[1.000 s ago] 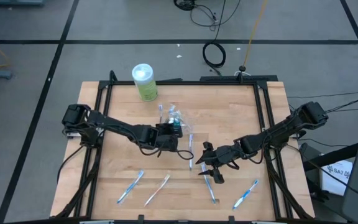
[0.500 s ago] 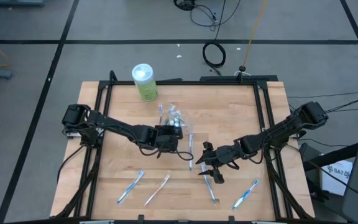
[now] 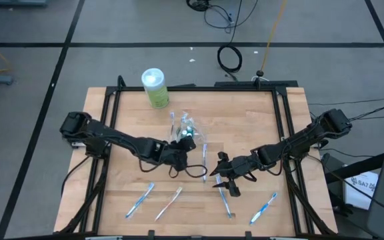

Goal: Pick & Place toothbrushing station
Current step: Put the violet toothbrush into the transparent organizer

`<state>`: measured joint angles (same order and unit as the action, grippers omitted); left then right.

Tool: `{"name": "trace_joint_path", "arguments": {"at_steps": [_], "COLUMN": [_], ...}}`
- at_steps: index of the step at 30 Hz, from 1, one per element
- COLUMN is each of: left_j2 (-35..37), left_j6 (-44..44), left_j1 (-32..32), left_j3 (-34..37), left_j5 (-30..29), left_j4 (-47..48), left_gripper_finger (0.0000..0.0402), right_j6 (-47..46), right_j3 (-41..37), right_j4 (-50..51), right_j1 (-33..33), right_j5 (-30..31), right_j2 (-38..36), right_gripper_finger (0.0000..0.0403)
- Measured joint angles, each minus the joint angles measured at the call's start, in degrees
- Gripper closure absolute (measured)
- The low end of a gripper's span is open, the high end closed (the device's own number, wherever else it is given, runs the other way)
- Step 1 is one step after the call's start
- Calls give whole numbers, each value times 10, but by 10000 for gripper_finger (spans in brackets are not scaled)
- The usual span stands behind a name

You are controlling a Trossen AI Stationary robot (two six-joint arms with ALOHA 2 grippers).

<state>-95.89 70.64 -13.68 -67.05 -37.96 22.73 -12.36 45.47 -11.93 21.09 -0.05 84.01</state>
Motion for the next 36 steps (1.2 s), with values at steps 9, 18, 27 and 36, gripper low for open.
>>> {"name": "trace_joint_path", "arguments": {"at_steps": [9,18,27,36], "left_j2": [118,225,265,360], "left_j6": [-231,-560,-747,-806], "left_j1": [-20,-20,-27,-78], "left_j3": [0,0,0,82], "left_j5": [7,70,125,83], "left_j4": [24,128,292,248], "left_gripper_finger": [261,261,261,261], "right_j6": [-5,-25,-65,-101], "right_j3": [0,0,0,0], "right_j4": [-1,-3,-6,-2], "right_j1": [0,0,-1,-1], "right_j5": [4,63,120,226], "right_j2": [0,0,0,0], "right_gripper_finger": [179,179,179,179]}}
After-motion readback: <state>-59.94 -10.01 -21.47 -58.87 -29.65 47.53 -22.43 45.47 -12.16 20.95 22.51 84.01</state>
